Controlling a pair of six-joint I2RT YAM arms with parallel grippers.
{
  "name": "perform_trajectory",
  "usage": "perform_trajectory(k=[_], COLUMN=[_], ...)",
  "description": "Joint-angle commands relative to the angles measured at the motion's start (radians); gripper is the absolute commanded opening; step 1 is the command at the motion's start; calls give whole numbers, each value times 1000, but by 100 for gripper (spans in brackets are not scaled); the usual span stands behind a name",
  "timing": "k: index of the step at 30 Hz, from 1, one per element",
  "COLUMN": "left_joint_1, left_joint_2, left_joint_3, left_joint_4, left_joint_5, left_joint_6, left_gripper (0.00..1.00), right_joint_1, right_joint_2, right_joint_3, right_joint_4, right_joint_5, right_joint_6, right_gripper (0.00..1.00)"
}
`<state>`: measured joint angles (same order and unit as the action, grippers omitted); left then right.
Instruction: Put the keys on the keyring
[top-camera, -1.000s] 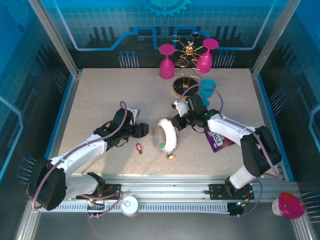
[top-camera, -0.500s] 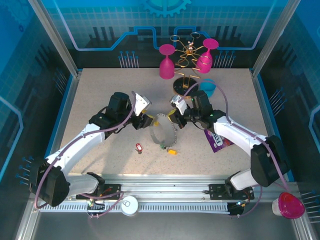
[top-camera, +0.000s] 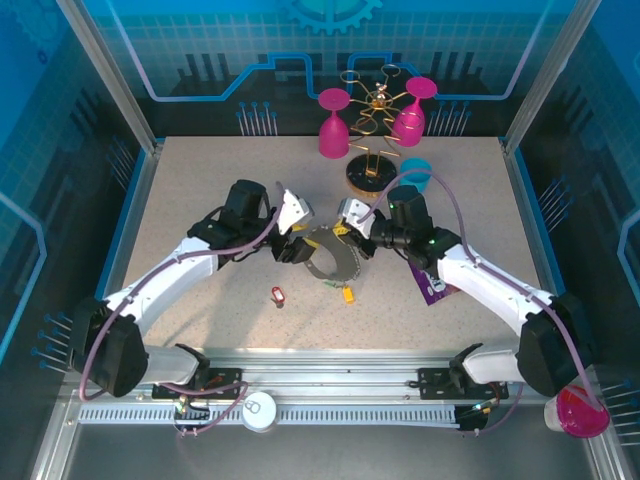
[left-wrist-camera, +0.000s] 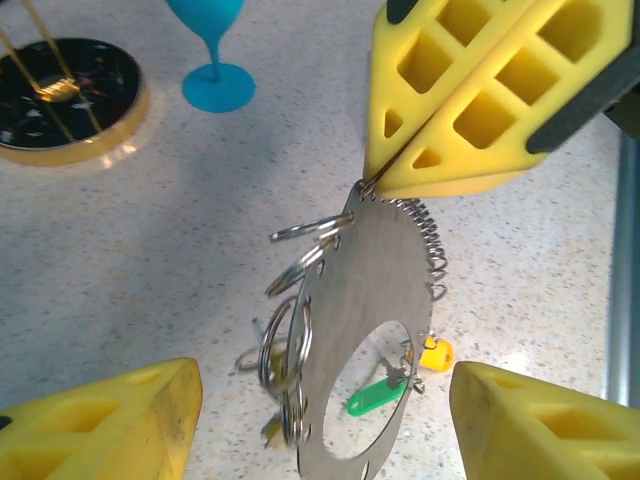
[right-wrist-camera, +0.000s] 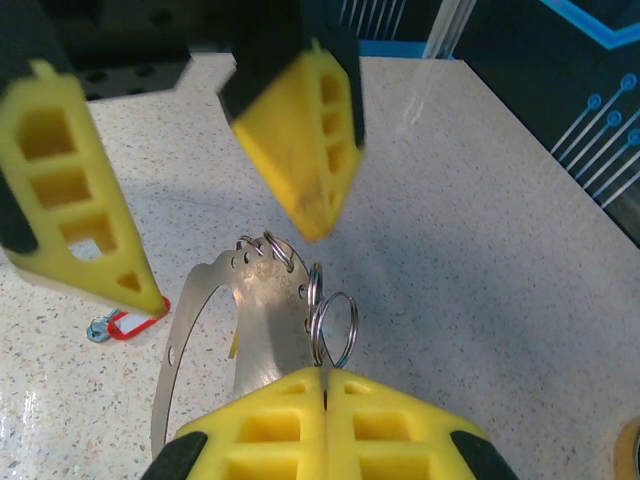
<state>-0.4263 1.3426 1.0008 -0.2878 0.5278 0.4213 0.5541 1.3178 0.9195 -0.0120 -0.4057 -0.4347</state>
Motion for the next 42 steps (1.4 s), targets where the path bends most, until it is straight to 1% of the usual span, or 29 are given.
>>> perform_trajectory(k=[1, 4, 5, 10, 12, 13, 14, 15, 16, 17, 18, 19, 20, 21, 22, 24, 25, 27, 28, 30, 33, 38, 40, 42], left_joint_1=[6, 8, 8, 9, 9, 9, 9, 9, 8, 8, 5, 0, -7, -18, -30, -52, -56, -70, -77, -104, -134, -164, -168, -173], left_joint_2=[33, 63, 73, 78, 65, 57, 45, 31, 15, -4, -27, -51, -81, -110, -129, -154, -156, -158, -159, -161, -168, -185, -192, -196], left_joint_3=[50, 65, 69, 58, 44, 38, 27, 13, -1, -22, -49, -79, -120, -165, -198, -245, -255, -284, -301, -339, -380, -414, -428, -433], left_joint_4=[-34, -53, -59, -54, -51, -45, -35, -16, 10, 45, 92, 142, 211, 275, 318, 392, 412, 479, 516, 595, 657, 708, 731, 736], left_joint_5=[121, 146, 156, 195, 202, 202, 199, 197, 191, 181, 162, 140, 107, 77, 46, -13, -28, -62, -71, -108, -137, -180, -188, -192], left_joint_6=[20, 19, 19, 44, 74, 86, 99, 109, 115, 127, 141, 164, 193, 242, 293, 376, 395, 420, 436, 471, 534, 592, 596, 606], left_gripper=[66, 55, 50, 19, 3, 0, 0, 0, 0, 0, 0, 0, 0, 0, 0, 0, 0, 0, 0, 0, 0, 0, 0, 0], right_joint_1=[30, 42, 47, 58, 59, 59, 59, 59, 57, 50, 40, 30, 15, -2, -19, -41, -40, -35, -27, 7, 50, 54, 54, 54], right_joint_2=[-35, -41, -40, -46, -58, -64, -73, -86, -101, -123, -154, -179, -219, -248, -268, -285, -282, -257, -247, -233, -213, -148, -124, -94], right_joint_3=[-2, -4, -3, -4, -13, -18, -26, -32, -34, -62, -86, -101, -115, -122, -116, -70, -47, 14, 24, 24, 38, 114, 125, 130], right_joint_4=[39, 52, 53, 46, 50, 54, 63, 68, 75, 96, 116, 127, 130, 112, 74, -87, -156, -263, -277, -248, -241, -389, -407, -394], right_joint_5=[-37, -47, -50, -56, -52, -51, -44, -30, -16, 19, 61, 90, 127, 163, 180, 184, 183, 123, 89, 42, 56, 99, 98, 71], right_joint_6=[-56, -55, -53, -52, -49, -44, -30, -3, 25, 76, 142, 202, 302, 427, 532, 771, 855, 1040, 1108, 1251, 1349, 1350, 1350, 1353], right_gripper=[0, 0, 0, 0, 0, 0, 0, 14, 37, 57, 63, 63, 65, 66, 64, 58, 54, 48, 46, 42, 41, 40, 40, 40])
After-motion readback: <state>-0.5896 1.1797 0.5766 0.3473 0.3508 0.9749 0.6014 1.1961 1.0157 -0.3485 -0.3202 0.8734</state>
